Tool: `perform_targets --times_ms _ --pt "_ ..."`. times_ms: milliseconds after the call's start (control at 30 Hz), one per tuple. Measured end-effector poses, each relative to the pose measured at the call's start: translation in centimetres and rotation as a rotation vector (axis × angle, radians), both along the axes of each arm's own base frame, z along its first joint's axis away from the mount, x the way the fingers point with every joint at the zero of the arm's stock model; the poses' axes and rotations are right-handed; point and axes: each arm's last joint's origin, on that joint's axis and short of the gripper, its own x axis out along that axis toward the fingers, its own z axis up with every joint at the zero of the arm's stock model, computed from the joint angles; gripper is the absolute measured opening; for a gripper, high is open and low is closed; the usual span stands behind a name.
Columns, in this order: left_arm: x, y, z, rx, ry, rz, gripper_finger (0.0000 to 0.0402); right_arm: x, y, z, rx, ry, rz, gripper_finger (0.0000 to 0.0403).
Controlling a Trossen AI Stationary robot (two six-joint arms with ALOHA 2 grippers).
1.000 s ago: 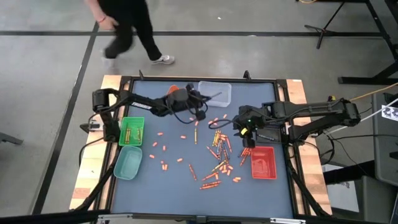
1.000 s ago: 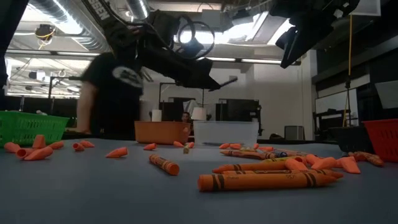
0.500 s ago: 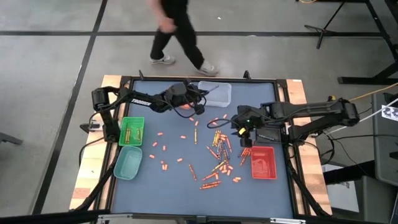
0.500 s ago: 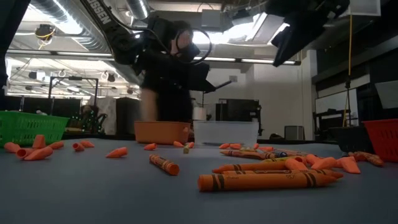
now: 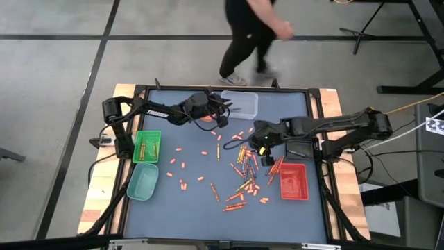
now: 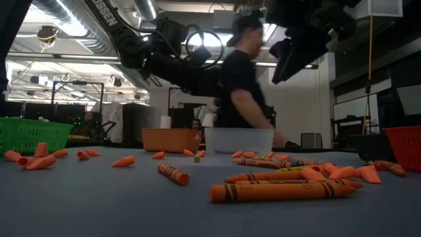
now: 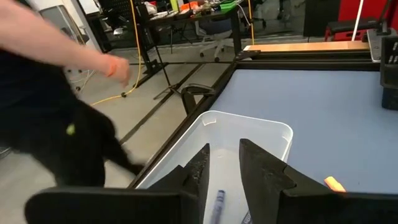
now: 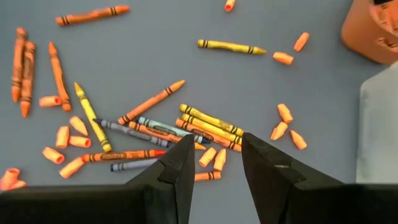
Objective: Sort crayons
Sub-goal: Put the light blue crayon into the black bin
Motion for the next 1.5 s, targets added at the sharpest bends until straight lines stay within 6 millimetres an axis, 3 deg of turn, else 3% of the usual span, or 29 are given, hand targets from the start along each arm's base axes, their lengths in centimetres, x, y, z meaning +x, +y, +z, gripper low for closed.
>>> perform_targets --times_ms 500,900,1300,1500 --pt "-0.2 -0.1 -0.9 -0.039 0.081 0.003 0.0072 2.7 0.2 -5.5 -0.114 0.172 0.275 0.0131" --pt "-0.3 -0.1 -1.1 -0.048 0.101 0.003 0.0073 5.3 0.6 -9.3 -0.082 0.127 0.427 0.0131" --pt "-0.3 -0.1 -1.1 -0.048 0.101 0.003 0.0073 5.5 0.6 -10.0 -0.093 0.130 0.459 0.0131" --pt "-0.3 -0.1 -1.1 -0.048 0.101 0.003 0.0073 5.5 0.9 -9.9 -0.033 0.098 0.555 0.0131"
